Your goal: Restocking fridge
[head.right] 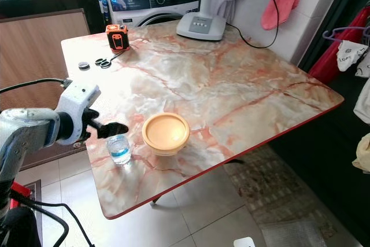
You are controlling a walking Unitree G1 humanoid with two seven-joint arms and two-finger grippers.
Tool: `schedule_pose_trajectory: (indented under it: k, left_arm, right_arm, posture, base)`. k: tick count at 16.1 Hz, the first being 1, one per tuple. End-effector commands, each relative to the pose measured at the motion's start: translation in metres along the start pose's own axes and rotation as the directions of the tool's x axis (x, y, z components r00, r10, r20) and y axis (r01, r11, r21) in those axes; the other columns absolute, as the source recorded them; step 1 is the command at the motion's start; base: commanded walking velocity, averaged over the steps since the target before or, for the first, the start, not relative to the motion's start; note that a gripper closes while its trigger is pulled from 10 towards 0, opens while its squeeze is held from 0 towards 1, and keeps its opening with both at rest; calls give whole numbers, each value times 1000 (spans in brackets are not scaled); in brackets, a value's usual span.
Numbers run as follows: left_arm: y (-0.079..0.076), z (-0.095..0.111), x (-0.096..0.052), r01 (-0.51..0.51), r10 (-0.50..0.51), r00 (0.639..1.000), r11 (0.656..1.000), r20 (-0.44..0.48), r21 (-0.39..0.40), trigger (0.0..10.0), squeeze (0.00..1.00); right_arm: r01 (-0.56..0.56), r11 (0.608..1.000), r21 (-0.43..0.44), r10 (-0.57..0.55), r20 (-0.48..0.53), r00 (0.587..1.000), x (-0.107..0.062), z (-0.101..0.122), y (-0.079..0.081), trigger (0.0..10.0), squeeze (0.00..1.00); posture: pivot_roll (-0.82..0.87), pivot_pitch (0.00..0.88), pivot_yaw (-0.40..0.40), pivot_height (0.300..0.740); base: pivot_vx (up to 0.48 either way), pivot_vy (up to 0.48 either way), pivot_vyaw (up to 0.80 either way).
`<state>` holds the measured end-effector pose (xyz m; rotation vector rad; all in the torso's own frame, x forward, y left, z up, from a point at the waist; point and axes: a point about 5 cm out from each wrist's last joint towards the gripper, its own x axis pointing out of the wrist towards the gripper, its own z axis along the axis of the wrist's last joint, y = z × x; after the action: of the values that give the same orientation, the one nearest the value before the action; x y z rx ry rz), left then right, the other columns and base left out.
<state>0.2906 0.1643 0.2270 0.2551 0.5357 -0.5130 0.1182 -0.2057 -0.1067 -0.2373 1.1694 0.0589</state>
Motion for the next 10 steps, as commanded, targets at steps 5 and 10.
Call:
schedule_pose_trajectory:
  k: [5, 10]
  left_arm:
    - [-1, 4, 5, 73, -73, 997, 997, 10, 8, 6667, 0]
    - [-10, 3, -1, 161, -159, 987, 983, -35, 89, 9373, 0]
  right_arm:
    - [-18, 1000, 8, 19, -32, 999, 0, -6, 6, 10000, 0]
    - [-23, 1000, 8, 23, -37, 999, 0, -6, 7, 10000, 0]
  posture:
    - [91, 0, -42, 722]
    - [94, 0, -38, 722]
  base:
    - [0, 0, 0]
    - [0, 0, 0]
